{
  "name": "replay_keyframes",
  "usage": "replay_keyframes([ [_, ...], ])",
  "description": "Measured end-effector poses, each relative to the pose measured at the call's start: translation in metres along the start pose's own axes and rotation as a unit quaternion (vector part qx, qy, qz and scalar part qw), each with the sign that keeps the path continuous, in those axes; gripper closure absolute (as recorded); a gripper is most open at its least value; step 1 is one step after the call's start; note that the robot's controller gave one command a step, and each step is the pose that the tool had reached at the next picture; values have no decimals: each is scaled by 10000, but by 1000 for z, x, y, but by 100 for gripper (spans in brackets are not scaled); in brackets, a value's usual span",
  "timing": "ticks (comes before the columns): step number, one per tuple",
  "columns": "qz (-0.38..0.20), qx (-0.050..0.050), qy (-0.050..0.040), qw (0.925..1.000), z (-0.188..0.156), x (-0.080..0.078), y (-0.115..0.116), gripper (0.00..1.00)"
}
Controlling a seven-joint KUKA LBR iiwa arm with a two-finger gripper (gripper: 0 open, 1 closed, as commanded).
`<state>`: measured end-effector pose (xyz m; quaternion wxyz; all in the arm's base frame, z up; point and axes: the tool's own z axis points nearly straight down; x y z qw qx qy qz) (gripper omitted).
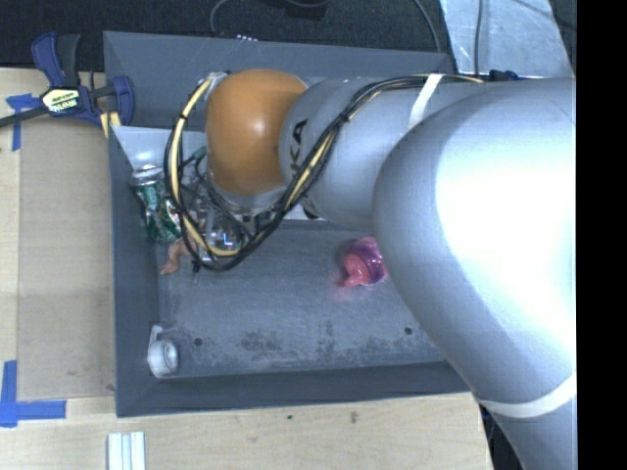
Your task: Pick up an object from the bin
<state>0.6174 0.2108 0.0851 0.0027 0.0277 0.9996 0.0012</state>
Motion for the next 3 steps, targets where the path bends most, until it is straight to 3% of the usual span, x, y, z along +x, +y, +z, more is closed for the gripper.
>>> replay_keyframes([
  [1,13,9,34,10000,-13,-3,12,0],
  [2,12,-2,-3,10000,-56,-6,12,0],
  [3,904,-5,0,9959,-3,-7,26,0],
])
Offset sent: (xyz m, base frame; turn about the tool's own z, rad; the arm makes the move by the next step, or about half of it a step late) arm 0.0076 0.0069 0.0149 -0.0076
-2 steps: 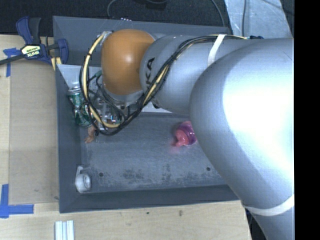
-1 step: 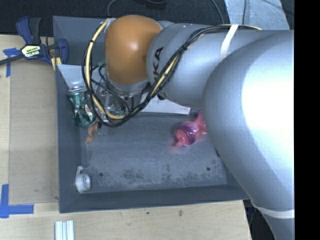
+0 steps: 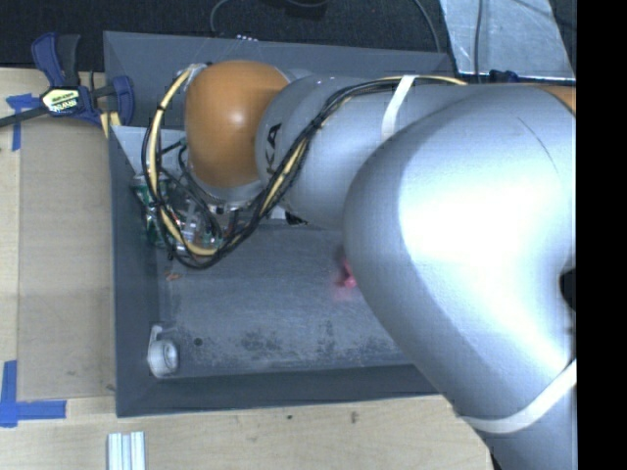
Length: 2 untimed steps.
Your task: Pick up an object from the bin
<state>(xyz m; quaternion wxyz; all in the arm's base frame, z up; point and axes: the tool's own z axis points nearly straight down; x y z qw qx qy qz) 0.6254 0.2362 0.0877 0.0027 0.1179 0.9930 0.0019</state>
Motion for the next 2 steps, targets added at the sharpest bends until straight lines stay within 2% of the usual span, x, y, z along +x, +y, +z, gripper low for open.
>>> replay_keyframes([
  [1,-114,-2,-9,9999,15,2,-19,100],
  [2,-113,-3,-7,9999,15,3,-19,100],
])
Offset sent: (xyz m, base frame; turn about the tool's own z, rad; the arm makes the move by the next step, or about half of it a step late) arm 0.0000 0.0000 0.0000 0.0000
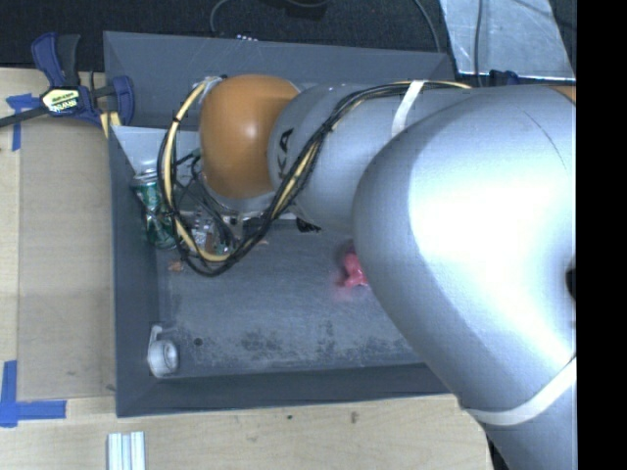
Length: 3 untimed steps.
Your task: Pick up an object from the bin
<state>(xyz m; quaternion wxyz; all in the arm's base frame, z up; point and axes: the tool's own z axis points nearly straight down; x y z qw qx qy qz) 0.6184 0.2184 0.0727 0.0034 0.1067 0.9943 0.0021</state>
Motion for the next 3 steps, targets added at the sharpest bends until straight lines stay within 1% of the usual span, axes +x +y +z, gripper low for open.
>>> replay_keyframes([
  [3,2,-10,-21,10000,-11,-1,0,100],
])
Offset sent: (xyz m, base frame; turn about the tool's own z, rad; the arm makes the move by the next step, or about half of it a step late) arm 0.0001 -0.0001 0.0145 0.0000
